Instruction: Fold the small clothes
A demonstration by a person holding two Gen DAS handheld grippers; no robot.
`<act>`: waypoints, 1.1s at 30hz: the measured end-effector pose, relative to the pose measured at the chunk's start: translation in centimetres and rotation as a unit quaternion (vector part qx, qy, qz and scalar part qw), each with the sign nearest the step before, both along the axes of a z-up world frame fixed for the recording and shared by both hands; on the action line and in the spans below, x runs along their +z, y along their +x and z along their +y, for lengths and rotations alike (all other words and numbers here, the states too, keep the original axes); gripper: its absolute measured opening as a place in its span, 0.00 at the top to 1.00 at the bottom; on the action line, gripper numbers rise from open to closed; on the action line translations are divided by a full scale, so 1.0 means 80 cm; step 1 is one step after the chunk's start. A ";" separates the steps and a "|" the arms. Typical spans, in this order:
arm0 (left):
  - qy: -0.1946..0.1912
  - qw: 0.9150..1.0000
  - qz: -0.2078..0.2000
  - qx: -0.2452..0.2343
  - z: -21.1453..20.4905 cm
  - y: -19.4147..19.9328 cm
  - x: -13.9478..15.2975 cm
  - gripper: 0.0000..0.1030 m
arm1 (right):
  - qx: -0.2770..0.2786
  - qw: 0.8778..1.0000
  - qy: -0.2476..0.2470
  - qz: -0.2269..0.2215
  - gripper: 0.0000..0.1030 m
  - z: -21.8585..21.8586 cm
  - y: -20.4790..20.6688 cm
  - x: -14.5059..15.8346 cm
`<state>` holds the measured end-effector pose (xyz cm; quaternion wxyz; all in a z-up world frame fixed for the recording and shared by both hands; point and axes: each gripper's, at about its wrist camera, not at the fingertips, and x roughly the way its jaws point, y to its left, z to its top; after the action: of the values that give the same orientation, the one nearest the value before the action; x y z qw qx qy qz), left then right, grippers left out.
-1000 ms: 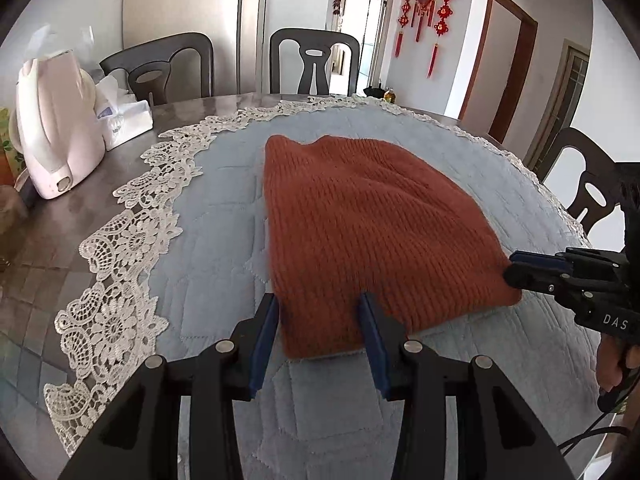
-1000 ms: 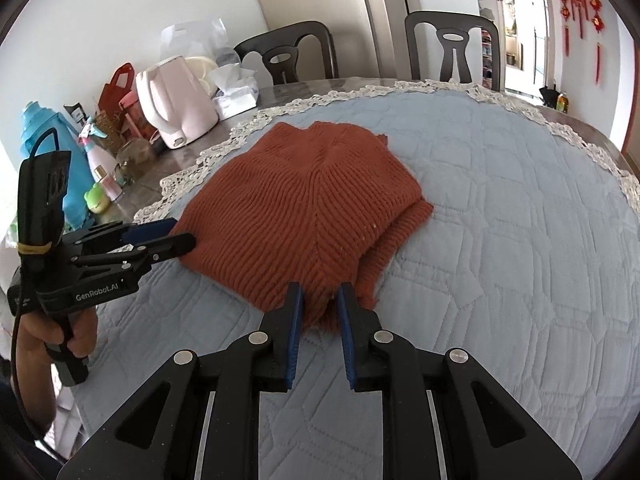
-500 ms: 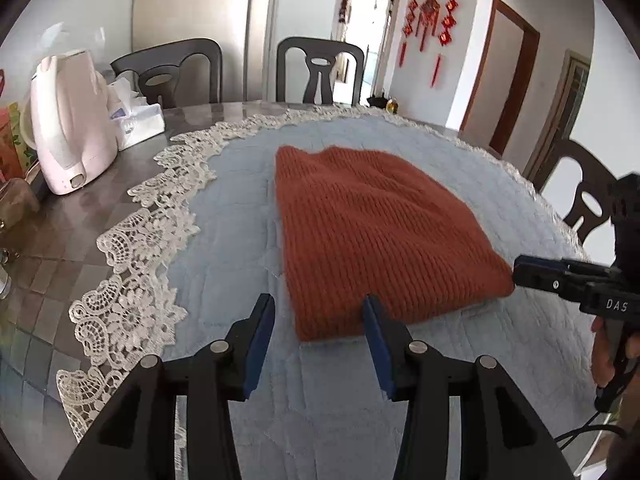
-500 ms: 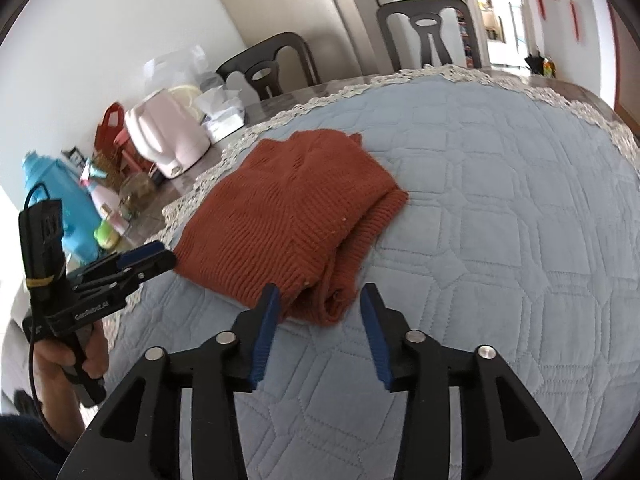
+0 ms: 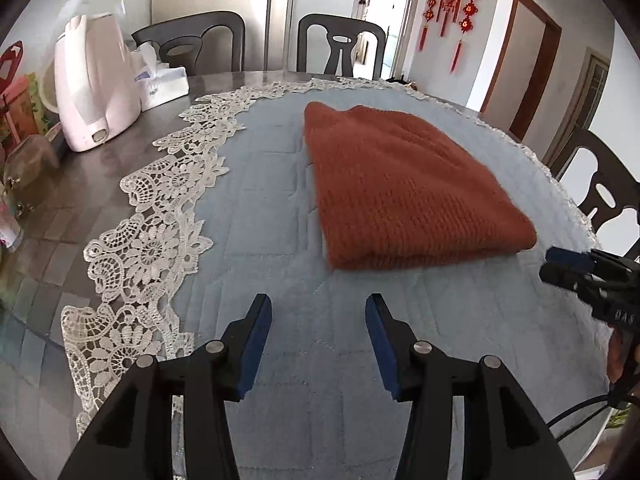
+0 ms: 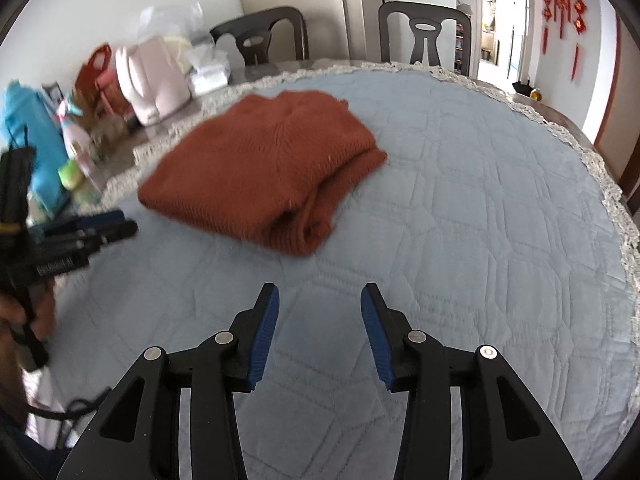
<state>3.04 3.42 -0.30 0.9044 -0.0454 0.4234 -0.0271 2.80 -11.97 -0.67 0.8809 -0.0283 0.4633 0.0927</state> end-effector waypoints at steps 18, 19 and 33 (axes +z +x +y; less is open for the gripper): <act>0.036 0.999 0.014 -0.007 -0.013 0.003 -0.007 0.38 | 0.004 0.999 -0.042 -0.010 0.52 0.007 -0.009 -0.006; 0.036 0.999 0.014 -0.007 -0.013 0.003 -0.007 0.37 | 0.004 0.999 -0.042 -0.010 0.52 0.007 -0.008 -0.006; 0.036 0.999 0.014 -0.008 -0.013 0.004 -0.007 0.35 | 0.004 0.999 -0.042 -0.010 0.52 0.007 -0.009 -0.006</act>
<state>3.33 2.37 -0.88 0.8991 -0.0094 0.4372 -0.0185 2.12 -11.40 -1.13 0.8832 -0.0677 0.4578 0.0765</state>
